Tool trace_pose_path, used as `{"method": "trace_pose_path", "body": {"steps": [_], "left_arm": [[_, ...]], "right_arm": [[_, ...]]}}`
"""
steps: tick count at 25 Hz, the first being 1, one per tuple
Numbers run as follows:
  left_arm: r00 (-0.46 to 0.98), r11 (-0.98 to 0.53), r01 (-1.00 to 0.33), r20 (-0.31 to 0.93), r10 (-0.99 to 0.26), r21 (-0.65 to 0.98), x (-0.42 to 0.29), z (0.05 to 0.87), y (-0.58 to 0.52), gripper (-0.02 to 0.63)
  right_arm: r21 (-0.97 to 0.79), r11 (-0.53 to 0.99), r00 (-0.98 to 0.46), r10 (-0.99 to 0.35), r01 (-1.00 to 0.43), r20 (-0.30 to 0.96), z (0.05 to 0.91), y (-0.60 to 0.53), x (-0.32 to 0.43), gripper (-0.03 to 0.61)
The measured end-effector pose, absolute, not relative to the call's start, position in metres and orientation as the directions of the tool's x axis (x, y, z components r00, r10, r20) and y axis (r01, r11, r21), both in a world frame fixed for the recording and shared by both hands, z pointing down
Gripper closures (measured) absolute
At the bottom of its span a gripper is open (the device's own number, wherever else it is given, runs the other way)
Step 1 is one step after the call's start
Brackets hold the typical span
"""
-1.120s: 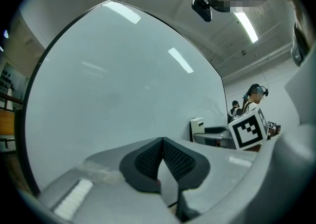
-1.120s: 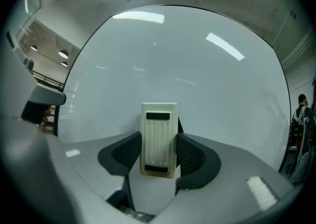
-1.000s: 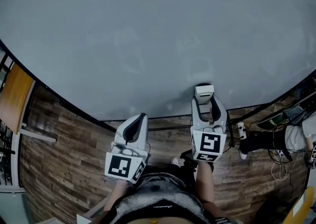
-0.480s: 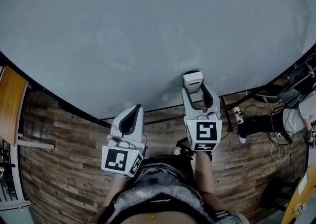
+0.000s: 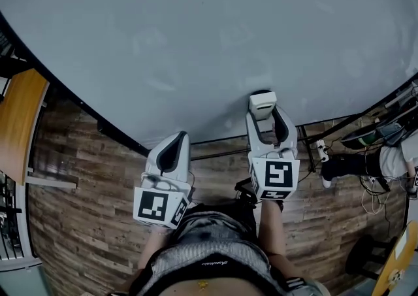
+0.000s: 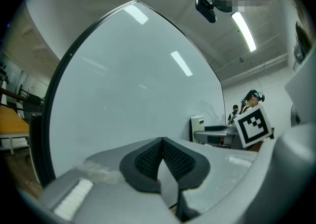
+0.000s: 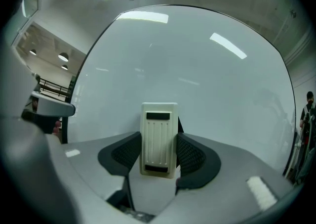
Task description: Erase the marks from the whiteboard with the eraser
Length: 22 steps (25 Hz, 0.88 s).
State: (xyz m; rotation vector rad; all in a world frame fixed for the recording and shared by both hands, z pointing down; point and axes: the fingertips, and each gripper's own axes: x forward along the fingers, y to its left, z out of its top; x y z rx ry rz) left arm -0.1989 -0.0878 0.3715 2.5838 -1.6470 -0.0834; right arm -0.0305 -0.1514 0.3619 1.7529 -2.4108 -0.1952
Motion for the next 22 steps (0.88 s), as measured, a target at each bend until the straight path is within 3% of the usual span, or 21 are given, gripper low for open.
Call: {"method": "trace_pose_path", "body": {"steps": [9,18,22], "left_arm": [[0.390,-0.387,-0.918,0.013,-0.921,0.086,-0.256,0.377,-0.072,0.609],[0.342,-0.339,-0.938,0.023,-0.940,0.076,-0.299,0.379,-0.051,0.609],[0.307,-0.305,-0.949,0.020,-0.951,0.079,-0.311,0.378,-0.041,0.609]], "right_arm": [[0.219,0.345,-0.344,-0.938,-0.913,0.048,0.361,-0.142,-0.095,0.348],[0.263,0.544,-0.540,-0.836,-0.797,0.093,0.370,-0.116,-0.210,0.347],[0.324,0.563,-0.565,-0.819,-0.760,0.096,0.366,-0.108,-0.233,0.347]]}}
